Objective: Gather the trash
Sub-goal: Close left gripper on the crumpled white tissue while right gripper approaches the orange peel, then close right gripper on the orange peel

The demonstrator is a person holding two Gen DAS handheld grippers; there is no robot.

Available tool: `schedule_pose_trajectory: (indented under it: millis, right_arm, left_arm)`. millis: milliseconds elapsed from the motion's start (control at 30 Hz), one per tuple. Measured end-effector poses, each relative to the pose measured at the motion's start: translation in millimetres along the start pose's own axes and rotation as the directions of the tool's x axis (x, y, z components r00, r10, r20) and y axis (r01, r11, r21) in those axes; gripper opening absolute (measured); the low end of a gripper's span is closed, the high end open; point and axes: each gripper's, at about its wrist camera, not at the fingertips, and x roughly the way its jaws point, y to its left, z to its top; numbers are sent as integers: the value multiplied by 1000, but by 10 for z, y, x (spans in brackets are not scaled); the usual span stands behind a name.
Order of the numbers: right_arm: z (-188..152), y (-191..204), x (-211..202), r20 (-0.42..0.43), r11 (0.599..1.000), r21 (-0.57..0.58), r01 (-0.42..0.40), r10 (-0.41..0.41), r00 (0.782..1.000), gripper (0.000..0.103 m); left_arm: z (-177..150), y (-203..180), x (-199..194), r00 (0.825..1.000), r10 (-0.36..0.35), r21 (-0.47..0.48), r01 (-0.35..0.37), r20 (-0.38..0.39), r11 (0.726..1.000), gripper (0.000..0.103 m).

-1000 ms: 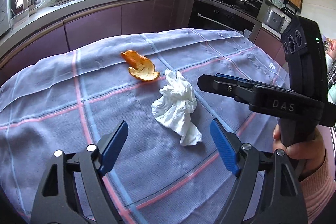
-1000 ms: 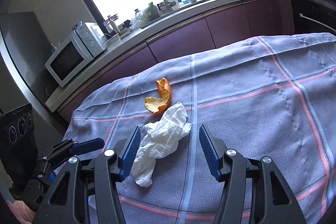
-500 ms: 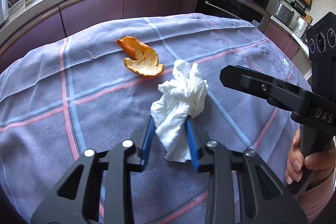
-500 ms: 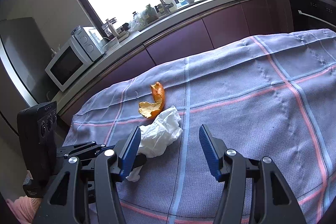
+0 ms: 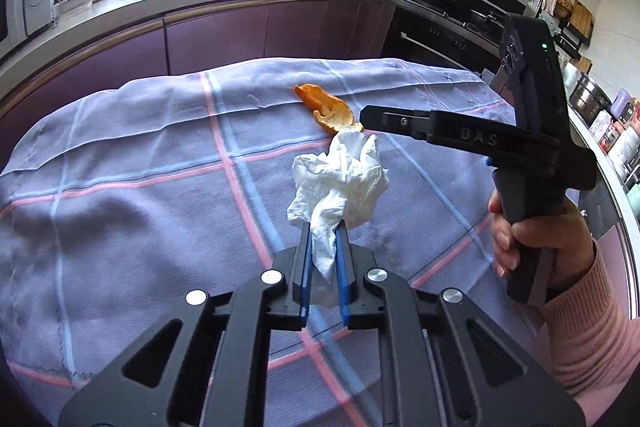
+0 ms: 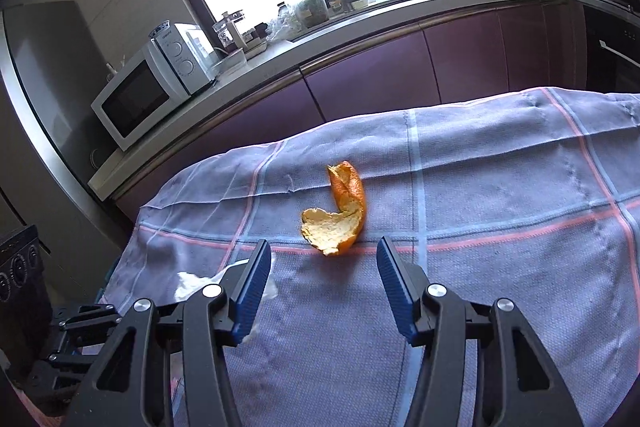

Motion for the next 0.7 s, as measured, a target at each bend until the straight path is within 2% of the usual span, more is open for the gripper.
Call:
schedule_pose_trajectory:
  millis: [200,467,633,700]
  right_arm:
    - [73,-46,262,-49,999,29,40,-39,998,42]
    - [118,-85,396,-77,997,47,59,-55,996,42]
    - [137,-65,459,-89,997,45,67,-63,994,33]
    - [140,-64,470,-92,996,44,71,-67,993,25]
  left_arm:
    - [-192,262,-265,998,50,-49,-49,27,998,11]
    - [-354,483,-376,998,63,-111,-60,25,992,11]
    - [-379,519,-343,997,72,-117,-71,10,991,13]
    - [-382,527,-343,997,77,-118,-75,10,990,15]
